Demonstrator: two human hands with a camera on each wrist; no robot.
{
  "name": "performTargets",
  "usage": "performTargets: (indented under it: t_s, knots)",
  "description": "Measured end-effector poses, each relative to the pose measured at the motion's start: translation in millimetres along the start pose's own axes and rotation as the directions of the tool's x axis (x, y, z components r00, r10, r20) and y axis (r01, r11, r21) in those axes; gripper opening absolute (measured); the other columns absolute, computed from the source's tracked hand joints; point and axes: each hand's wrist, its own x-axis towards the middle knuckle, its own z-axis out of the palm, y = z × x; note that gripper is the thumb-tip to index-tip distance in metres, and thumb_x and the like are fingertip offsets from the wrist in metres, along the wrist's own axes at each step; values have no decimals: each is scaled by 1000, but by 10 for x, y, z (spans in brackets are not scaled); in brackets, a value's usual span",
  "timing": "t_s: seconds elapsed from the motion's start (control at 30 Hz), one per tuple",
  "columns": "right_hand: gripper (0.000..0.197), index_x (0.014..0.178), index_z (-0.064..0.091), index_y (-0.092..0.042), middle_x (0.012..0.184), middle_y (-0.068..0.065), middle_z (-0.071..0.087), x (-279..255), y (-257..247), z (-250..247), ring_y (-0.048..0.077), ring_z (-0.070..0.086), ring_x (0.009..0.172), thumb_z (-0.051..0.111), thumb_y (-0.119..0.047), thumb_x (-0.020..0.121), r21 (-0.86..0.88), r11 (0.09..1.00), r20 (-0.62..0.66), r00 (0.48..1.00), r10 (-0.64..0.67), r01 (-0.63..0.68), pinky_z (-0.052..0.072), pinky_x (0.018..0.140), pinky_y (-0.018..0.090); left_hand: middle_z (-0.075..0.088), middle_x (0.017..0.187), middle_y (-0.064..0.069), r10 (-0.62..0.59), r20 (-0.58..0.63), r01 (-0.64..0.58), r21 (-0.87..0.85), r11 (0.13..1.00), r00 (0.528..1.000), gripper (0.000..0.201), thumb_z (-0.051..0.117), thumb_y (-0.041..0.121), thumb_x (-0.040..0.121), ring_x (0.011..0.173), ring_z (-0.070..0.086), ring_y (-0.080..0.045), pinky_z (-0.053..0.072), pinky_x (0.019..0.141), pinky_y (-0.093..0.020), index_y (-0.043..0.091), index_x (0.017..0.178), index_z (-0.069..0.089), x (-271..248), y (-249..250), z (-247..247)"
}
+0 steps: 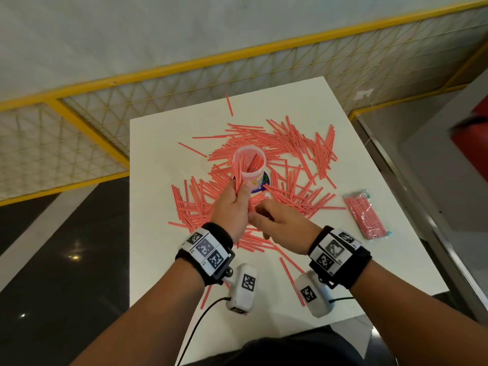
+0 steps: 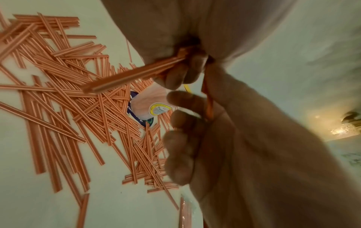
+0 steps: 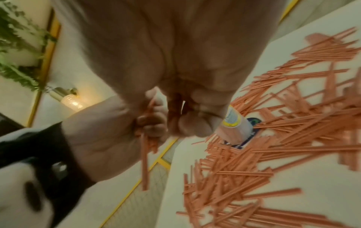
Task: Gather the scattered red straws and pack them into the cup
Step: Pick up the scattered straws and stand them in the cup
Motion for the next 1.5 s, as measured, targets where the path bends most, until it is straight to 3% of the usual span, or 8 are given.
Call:
performTargets:
  t_s: [0.17,0.23,0.33,0.53,0.77,1.0,1.13,1.5]
  knots:
    - [78,130,52,-14,126,4,58,-141,574,137,22,61,107,51,-79,87,-490,834,42,948,315,-255,52,91,38,69,125,-3,-75,19,76,-53,996,997,49,36,59,104,119,63,-23,47,107,-41,24,132,56,-33,-160,-109]
    - [78,134,48,-9,133,14,55,-232,789,292,31,61,114,58,-71,88,-620,713,33,896,442,-328,52,92,40,68,116,4,-83,-6,83,-30,996,997,33,36,47,109,103,61,-9,45,92,-25,24,120,57,-72,-180,-159]
    - [65,135,48,-7,132,15,53,-333,887,517,32,60,116,64,-53,93,-721,621,52,868,493,-309,51,93,38,68,84,-7,-105,-33,101,-94,990,994,24,40,40,109,63,62,-9,48,59,-23,23,97,53,-125,-221,-198]
    - [29,128,53,-5,126,14,59,-243,939,758,28,64,113,45,-5,100,-786,537,-29,887,461,-305,53,90,34,57,74,-6,-102,-53,98,-70,993,993,26,40,28,110,51,56,-8,47,51,-17,12,98,55,-196,-331,-244]
    - [27,120,61,-10,120,10,67,-46,935,645,28,62,111,47,-16,97,-725,577,-101,887,450,-375,53,88,37,55,72,0,-169,-72,165,-57,985,983,27,43,32,109,58,53,-14,51,64,-35,14,96,57,-326,-466,-402]
    - [51,143,40,-1,147,21,40,401,695,950,36,41,134,49,-26,100,-703,688,-14,971,240,-180,47,107,46,53,74,-4,-204,-157,190,-100,977,966,29,43,26,110,52,49,-7,48,53,-20,3,102,58,-512,-611,-601]
    - [54,144,37,-3,147,20,40,557,709,1201,36,40,137,53,-29,100,-689,704,-52,980,190,-173,51,103,44,56,74,-2,-203,-164,196,-57,979,965,31,43,32,109,60,53,-13,52,67,-36,8,101,60,-596,-695,-701]
    - [39,139,41,-1,134,22,52,520,736,1111,37,55,120,36,-10,101,-891,453,23,993,113,-31,54,90,41,57,72,2,-215,-140,212,-37,977,967,28,44,29,109,56,53,-10,54,68,-37,8,102,60,-591,-768,-691]
